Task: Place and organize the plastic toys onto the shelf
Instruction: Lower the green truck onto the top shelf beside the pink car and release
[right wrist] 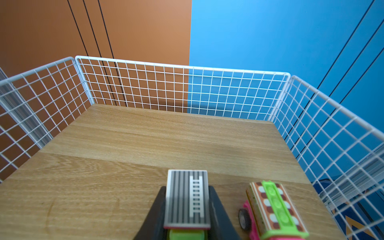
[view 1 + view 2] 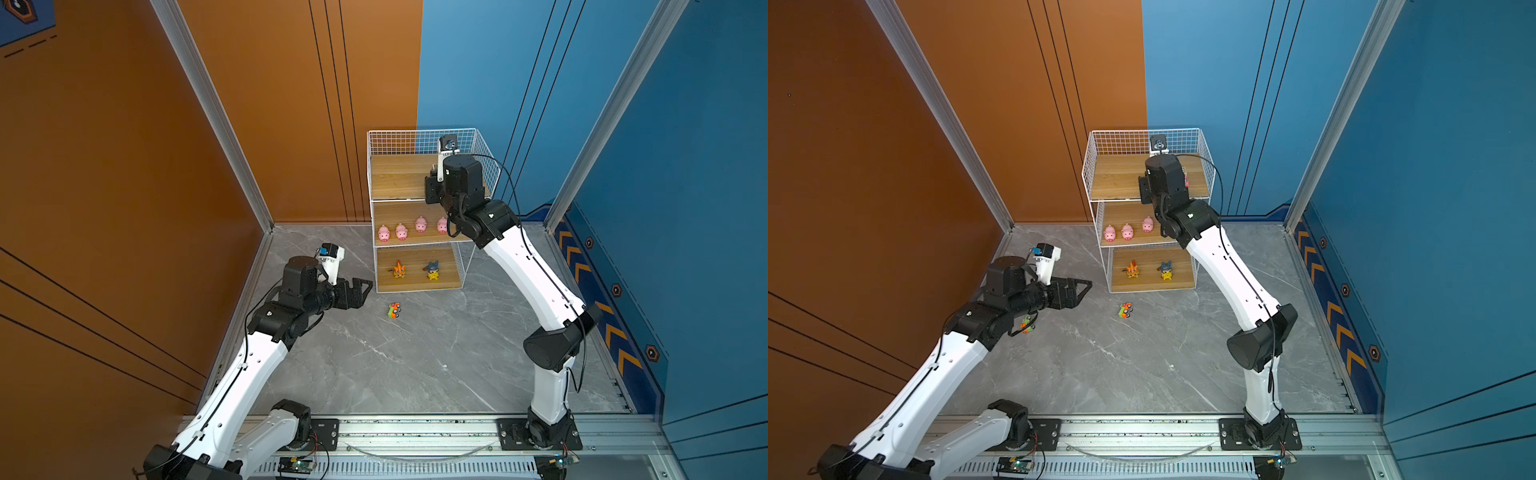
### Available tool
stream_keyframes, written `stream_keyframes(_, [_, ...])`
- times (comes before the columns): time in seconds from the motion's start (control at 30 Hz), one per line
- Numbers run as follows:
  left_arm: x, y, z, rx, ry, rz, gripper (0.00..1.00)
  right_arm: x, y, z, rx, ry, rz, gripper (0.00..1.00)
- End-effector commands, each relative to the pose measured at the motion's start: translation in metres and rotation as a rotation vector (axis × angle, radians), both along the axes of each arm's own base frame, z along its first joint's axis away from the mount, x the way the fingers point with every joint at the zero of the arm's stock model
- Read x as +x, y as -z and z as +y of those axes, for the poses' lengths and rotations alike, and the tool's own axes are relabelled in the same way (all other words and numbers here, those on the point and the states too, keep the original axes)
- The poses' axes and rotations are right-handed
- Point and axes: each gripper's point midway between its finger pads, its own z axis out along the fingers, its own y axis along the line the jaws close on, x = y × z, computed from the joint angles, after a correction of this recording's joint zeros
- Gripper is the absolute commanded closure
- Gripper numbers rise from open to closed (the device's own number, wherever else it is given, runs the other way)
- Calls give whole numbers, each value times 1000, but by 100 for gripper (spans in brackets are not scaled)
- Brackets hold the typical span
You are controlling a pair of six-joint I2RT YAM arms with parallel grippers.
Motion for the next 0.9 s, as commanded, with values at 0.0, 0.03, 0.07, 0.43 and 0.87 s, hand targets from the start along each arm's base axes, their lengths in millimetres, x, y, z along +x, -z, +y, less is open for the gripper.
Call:
stream_keyframes(0.0, [0,3,-1,-17,10,10,6,1,8,2,-1,-12,35,78])
stream_keyframes(0.03, [0,3,-1,-17,10,9,6,2,7,2,1,-12,33,78])
stream_keyframes(0.07, [0,4,-1,-18,10,13,6,3,7,1,2,-12,32,78])
stream_keyframes(0.43, [1,4,-1,-20,7,13,6,4,10,4,4,-25,42,74])
stream_keyframes(0.87, [2,4,0,-22,4,15,6,1,-2,4,13,-34,18,63])
